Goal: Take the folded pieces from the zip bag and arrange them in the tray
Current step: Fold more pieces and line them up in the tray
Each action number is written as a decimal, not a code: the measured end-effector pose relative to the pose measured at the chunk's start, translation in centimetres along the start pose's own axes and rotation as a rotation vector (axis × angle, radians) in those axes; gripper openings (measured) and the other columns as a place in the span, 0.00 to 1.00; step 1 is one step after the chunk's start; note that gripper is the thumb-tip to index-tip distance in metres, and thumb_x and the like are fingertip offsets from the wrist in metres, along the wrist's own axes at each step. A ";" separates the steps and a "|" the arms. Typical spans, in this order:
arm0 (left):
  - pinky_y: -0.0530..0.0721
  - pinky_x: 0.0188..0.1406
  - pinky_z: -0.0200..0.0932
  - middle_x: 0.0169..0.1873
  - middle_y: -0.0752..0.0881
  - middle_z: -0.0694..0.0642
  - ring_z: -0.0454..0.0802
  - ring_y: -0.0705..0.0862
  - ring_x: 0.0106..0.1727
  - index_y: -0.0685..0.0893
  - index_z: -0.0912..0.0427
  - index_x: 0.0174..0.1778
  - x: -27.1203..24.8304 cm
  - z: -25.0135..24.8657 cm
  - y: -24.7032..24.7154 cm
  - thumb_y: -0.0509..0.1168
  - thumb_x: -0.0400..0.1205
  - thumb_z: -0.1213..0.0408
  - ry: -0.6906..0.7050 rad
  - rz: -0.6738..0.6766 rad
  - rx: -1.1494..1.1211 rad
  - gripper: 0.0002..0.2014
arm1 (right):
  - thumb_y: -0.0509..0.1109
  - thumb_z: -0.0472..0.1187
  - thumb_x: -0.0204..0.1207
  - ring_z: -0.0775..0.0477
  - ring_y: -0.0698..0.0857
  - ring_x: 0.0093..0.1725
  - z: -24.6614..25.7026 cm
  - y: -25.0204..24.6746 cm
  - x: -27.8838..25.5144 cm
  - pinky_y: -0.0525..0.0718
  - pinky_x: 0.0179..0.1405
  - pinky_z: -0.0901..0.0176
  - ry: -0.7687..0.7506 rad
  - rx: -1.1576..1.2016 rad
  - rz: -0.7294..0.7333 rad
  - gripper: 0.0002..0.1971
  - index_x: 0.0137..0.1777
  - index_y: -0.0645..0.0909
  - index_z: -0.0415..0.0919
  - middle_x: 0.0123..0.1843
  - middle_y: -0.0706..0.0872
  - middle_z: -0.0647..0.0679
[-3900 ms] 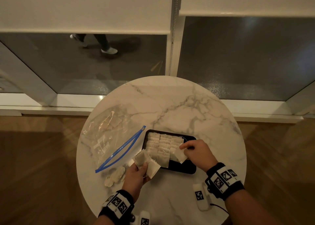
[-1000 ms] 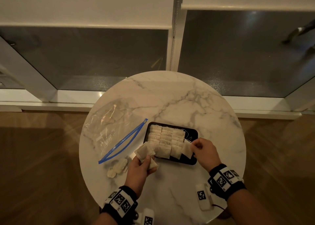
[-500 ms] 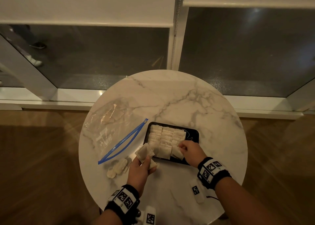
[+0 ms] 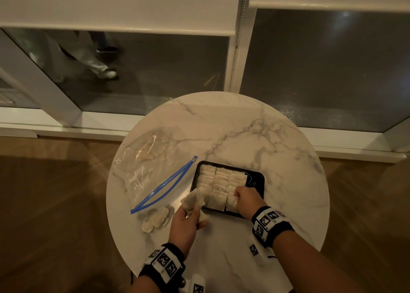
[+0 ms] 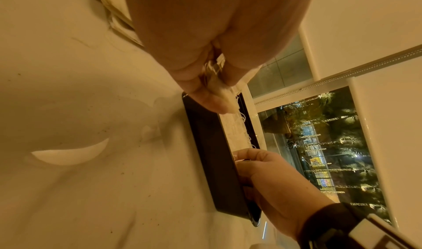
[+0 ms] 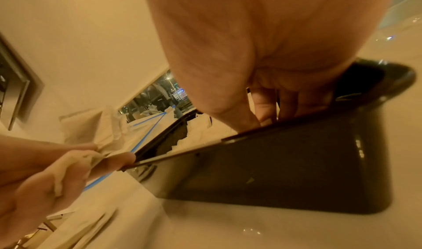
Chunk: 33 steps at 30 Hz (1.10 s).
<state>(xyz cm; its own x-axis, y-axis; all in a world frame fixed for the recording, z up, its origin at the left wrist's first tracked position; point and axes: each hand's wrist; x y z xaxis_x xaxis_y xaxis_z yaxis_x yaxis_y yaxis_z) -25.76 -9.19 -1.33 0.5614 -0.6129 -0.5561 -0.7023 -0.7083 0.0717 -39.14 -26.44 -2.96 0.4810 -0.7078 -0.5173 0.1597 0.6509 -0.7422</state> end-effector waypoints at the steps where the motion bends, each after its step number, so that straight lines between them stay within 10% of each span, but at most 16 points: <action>1: 0.91 0.48 0.46 0.57 0.88 0.61 0.59 0.88 0.59 0.83 0.59 0.68 0.0 0.0 0.0 0.64 0.88 0.66 0.001 -0.001 -0.001 0.13 | 0.62 0.32 0.77 0.41 0.85 0.54 0.1 0.0 0.0 0.82 0.52 0.59 0.003 -0.007 -0.003 0.11 0.55 0.83 0.39 0.56 0.85 0.40; 17: 0.92 0.49 0.50 0.60 0.88 0.61 0.59 0.88 0.59 0.84 0.56 0.68 -0.2 0.0 0.2 0.65 0.88 0.65 0.000 -0.019 -0.012 0.13 | 0.61 0.30 0.78 0.43 0.84 0.48 0.4 -0.5 -0.2 0.84 0.48 0.56 -0.061 0.012 -0.134 0.08 0.44 0.81 0.39 0.49 0.87 0.41; 26: 0.89 0.44 0.44 0.53 0.90 0.60 0.56 0.89 0.53 0.85 0.57 0.63 -1.5 -1.3 0.5 0.63 0.89 0.65 0.002 0.047 -0.008 0.10 | 0.69 0.39 0.80 0.51 0.81 0.49 0.4 -1.2 -1.3 0.77 0.48 0.64 -0.021 0.253 -0.302 0.09 0.60 0.80 0.45 0.52 0.81 0.48; 33: 0.88 0.41 0.44 0.47 0.91 0.63 0.54 0.89 0.44 0.88 0.59 0.56 -2.3 -2.0 1.0 0.65 0.88 0.64 0.011 0.146 0.080 0.07 | 0.74 0.48 0.78 0.59 0.87 0.48 2.1 -1.6 -4.7 0.84 0.47 0.66 -0.175 0.639 -0.011 0.07 0.52 0.89 0.49 0.48 0.90 0.55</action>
<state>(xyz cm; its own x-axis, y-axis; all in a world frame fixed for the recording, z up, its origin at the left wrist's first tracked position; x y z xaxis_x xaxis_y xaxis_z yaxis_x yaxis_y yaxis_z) -26.86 -9.20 1.72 0.4554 -0.7115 -0.5351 -0.8092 -0.5814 0.0844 -39.83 -23.61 1.57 0.6003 -0.6957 -0.3944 0.6199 0.7164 -0.3201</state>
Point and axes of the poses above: each hand's wrist, its own x-axis towards the middle knuckle, its own y-axis out of the palm, z = x × y
